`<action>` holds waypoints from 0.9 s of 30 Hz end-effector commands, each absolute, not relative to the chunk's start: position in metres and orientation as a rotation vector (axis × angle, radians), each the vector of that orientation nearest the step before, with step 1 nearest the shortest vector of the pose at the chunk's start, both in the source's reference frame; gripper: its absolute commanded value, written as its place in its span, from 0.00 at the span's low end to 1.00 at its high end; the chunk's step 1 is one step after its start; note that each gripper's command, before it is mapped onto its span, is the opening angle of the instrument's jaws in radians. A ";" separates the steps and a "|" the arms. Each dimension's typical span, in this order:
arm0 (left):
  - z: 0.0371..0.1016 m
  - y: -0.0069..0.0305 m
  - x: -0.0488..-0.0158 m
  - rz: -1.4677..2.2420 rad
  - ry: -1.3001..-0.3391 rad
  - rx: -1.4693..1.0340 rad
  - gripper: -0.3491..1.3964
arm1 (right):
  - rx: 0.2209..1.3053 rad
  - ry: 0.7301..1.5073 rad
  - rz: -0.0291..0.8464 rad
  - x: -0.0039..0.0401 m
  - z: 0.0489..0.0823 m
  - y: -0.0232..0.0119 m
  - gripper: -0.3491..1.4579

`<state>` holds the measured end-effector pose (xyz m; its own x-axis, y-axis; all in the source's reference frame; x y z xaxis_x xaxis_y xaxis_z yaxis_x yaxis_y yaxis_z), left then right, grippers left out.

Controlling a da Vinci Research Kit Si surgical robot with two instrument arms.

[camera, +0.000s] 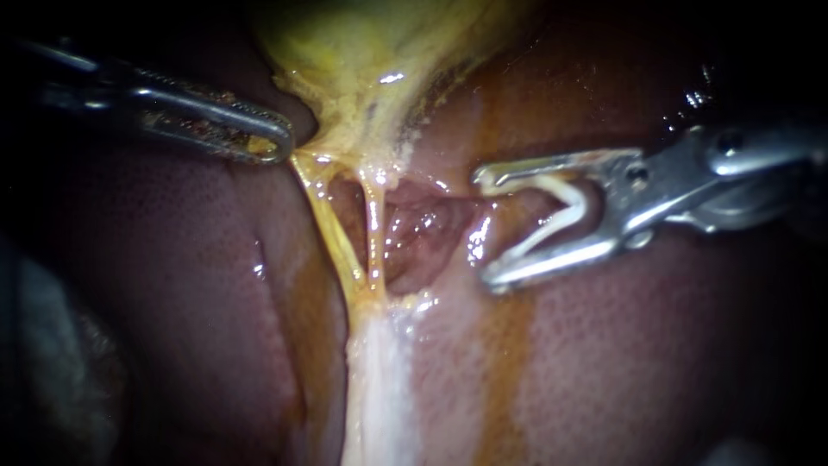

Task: Clipping first clip left tube

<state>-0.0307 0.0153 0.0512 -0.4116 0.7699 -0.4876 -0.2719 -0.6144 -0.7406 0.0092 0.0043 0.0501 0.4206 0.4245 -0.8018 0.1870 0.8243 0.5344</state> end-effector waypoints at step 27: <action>0.0510 0.0151 -0.0311 2.061 -0.753 -1.123 0.00 | 0.751 1.089 0.331 0.0160 0.0586 0.0006 0.46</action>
<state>-0.0312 0.0151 0.0511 -0.4100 0.7714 -0.4867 -0.2758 -0.6135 -0.7400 0.0159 0.0005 0.0591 0.4483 0.5894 -0.6720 0.1088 0.7103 0.6955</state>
